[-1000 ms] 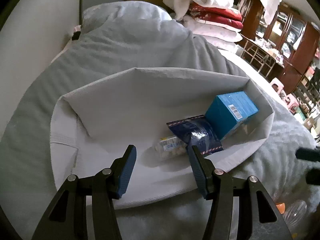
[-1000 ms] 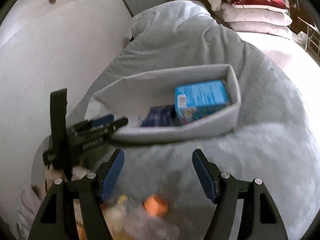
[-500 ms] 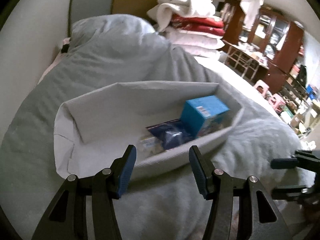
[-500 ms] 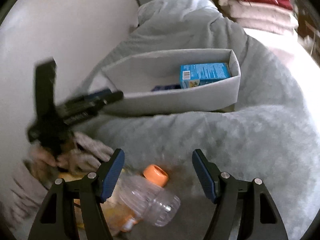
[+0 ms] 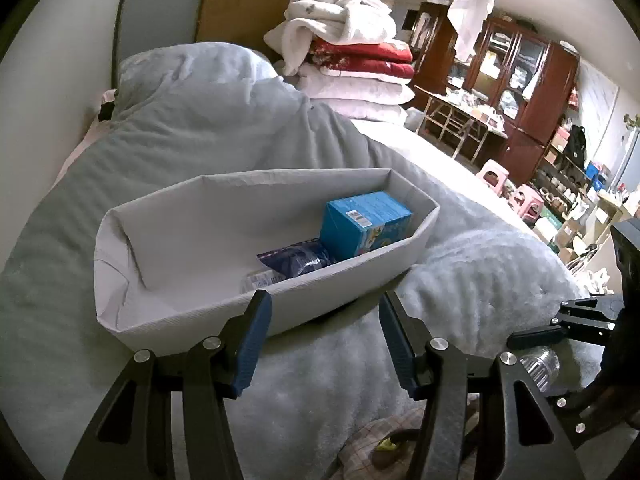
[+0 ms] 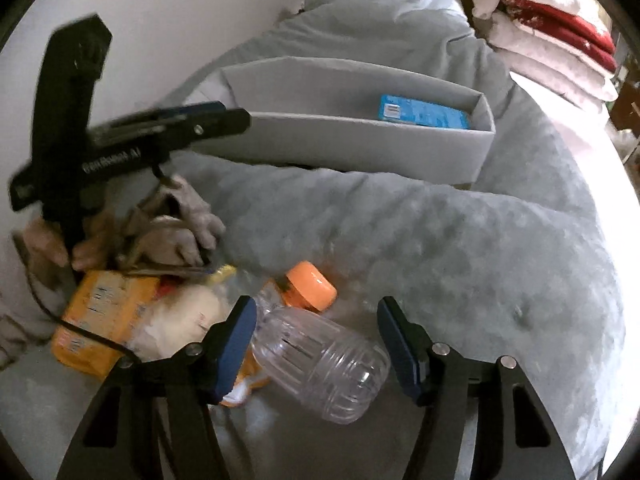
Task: Organize objects
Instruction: 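Grasp the clear plastic jar with the right gripper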
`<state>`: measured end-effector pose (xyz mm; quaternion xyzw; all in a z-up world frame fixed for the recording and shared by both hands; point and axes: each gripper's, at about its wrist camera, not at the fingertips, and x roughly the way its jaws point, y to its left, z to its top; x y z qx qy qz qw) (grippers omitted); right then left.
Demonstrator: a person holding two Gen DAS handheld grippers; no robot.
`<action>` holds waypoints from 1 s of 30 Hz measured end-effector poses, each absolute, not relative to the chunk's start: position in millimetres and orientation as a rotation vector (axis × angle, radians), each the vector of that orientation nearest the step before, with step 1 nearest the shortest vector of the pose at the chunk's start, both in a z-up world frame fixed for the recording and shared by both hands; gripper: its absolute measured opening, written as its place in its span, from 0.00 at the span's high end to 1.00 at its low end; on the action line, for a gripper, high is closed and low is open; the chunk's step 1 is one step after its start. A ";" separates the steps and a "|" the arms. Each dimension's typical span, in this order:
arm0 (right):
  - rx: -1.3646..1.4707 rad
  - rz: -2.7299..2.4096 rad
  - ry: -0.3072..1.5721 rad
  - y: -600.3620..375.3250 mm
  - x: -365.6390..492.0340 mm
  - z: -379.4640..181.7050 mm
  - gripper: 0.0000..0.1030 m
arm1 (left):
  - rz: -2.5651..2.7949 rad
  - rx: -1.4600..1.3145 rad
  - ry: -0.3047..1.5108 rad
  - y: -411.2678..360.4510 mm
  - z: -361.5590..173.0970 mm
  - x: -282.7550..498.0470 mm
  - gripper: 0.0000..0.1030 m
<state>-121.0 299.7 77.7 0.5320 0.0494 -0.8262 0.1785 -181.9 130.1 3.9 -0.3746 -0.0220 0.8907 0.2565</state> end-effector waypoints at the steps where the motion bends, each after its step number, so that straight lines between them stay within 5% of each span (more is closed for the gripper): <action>1: 1.501 -2.339 0.130 300.7 -121.0 78.0 0.40 | 2.418 -1.015 -0.056 130.8 4.1 -181.5 0.46; 11: 1.486 -2.494 0.069 313.0 -129.3 80.7 0.42 | 2.420 -1.014 -0.078 128.5 2.6 -182.8 0.46; 17: 1.450 -2.553 -0.211 333.8 -154.9 96.3 0.44 | 2.425 -1.015 -0.080 128.0 2.4 -183.7 0.46; 20: 1.494 -2.484 -0.404 339.7 -178.6 95.7 0.79 | 2.434 -1.012 -0.093 126.0 2.6 -184.3 0.46; 25: 1.570 -2.422 -0.434 329.6 -198.0 80.4 0.79 | 2.432 -1.008 -0.112 123.8 2.6 -184.5 0.46; 30: 1.505 -2.460 -0.408 335.0 -173.1 87.0 0.65 | 2.429 -1.011 -0.120 123.0 2.2 -184.9 0.46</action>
